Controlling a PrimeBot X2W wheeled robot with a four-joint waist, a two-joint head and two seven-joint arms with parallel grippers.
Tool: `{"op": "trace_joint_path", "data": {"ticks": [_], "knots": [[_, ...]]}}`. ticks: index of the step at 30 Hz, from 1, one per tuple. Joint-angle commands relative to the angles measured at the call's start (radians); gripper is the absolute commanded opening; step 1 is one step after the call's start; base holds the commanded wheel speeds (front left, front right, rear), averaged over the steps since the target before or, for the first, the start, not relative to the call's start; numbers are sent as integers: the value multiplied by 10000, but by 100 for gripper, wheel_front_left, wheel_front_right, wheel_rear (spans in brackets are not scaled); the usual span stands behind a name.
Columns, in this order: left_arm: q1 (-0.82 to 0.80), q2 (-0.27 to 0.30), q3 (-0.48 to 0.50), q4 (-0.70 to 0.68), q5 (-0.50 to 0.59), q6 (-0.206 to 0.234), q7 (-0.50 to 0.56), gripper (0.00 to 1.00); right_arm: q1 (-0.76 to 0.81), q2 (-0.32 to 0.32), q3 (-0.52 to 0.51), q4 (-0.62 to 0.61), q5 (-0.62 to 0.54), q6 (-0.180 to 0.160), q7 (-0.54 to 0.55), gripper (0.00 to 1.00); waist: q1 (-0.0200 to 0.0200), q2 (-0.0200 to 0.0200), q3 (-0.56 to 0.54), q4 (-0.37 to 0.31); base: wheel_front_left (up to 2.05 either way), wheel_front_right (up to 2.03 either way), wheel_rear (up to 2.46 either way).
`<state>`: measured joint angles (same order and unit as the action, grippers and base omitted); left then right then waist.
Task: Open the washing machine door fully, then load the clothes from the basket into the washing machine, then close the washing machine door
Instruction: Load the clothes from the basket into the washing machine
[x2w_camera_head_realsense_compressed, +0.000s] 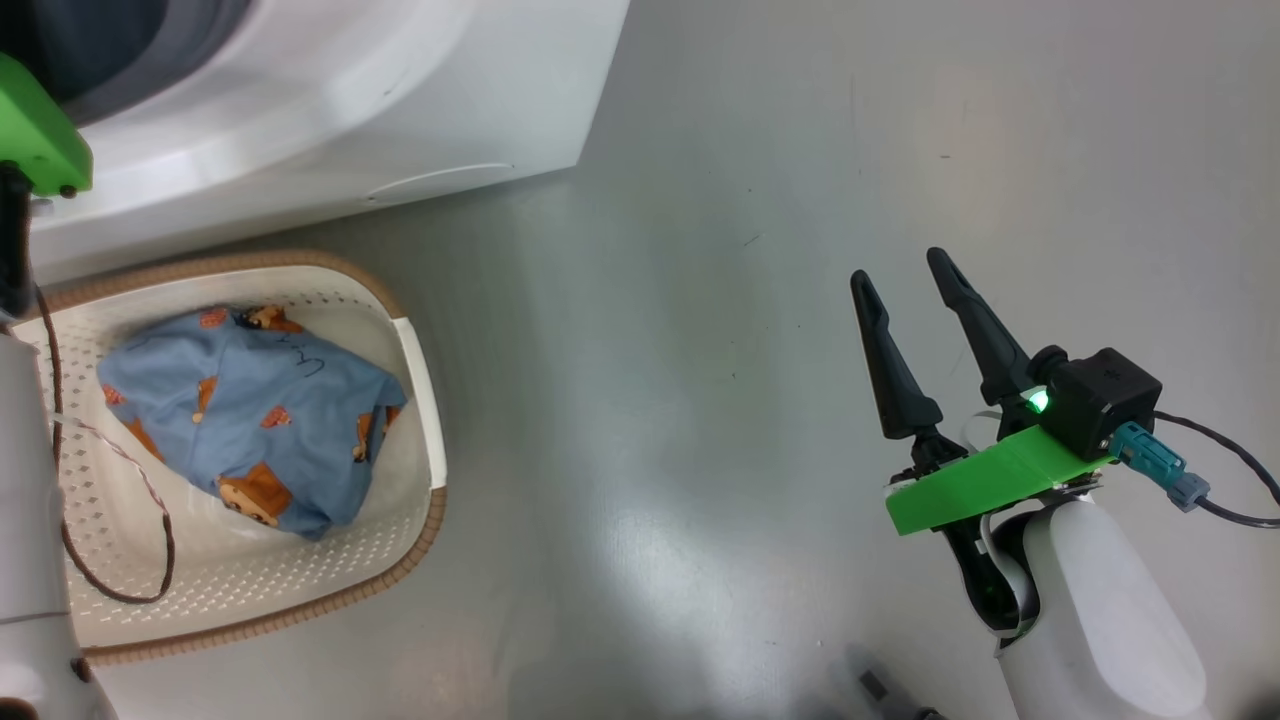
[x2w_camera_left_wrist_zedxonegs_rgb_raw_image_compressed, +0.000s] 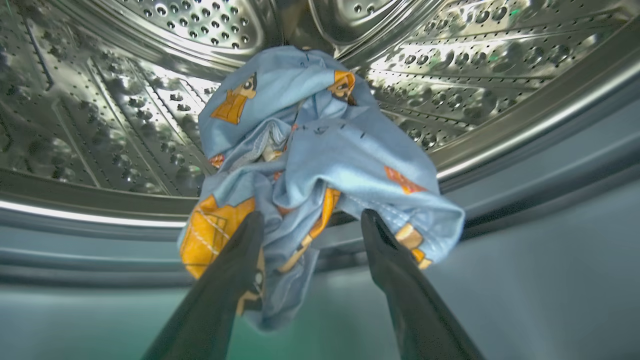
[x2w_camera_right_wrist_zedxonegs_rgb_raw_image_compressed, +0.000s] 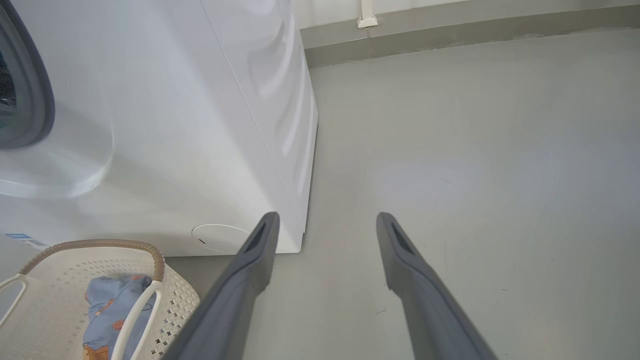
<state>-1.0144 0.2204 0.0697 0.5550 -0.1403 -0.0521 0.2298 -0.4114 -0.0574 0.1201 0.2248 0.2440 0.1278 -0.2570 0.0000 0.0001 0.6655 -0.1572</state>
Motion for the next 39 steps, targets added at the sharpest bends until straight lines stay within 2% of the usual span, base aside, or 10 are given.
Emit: {"op": "trace_joint_path", "data": {"ticks": [1, 4, 5, 6, 7, 8, 13, 22, 28, 39], "knots": [[-155, 516, 181, -95, -55, 115, 199, 100, 274, 72, 263, -205, 102, 29, -48, 100, 0, -1, 23, -26, 0, 0, 0], [-312, 506, 122, 210, -87, 170, 604, 100, 271, 72, 277, -199, 154, 29, -48, 100, 0, -1, 69, -50, 0, 0, 0], [-350, 500, 104, 284, -97, 188, 709, 84, 265, 72, 279, -192, 170, 29, -48, 100, 0, -1, 89, -57, 0, 0, 0], [-385, 500, 90, 331, -103, 207, 757, 54, 261, 72, 279, -188, 185, 29, -48, 100, 0, -1, 106, -65, 0, 0, 0], [-420, 502, 77, 363, -107, 223, 768, 6, 260, 72, 277, -189, 201, 29, -48, 100, 0, -1, 124, -73, 0, 0, 0], [-486, 496, 65, 405, -126, 267, 754, 0, 260, 72, 274, -191, 229, 29, -48, 100, 0, -1, 167, -93, 0, 0, 0], [-792, 545, 8, 195, -89, 309, -35, 0, 226, 72, 270, -232, 297, 29, -48, 100, 0, -1, 344, -136, 0, 0, 0], [-1721, 727, -41, 92, -239, -32, -1977, 0, 116, 72, 362, -311, 397, 29, -48, 100, 0, -1, 782, -382, 0, 0, 0], [-2589, 939, -228, 276, -349, -357, -2830, 0, 117, 72, 190, -402, 447, 29, -48, 100, 0, -1, 1203, -504, 0, 0, 0], [-4662, 1766, -647, 969, -497, -677, -2994, 0, 34, 72, 307, -671, 797, 29, -48, 100, 0, -1, 2200, -798, 0, 0, 0]]}}
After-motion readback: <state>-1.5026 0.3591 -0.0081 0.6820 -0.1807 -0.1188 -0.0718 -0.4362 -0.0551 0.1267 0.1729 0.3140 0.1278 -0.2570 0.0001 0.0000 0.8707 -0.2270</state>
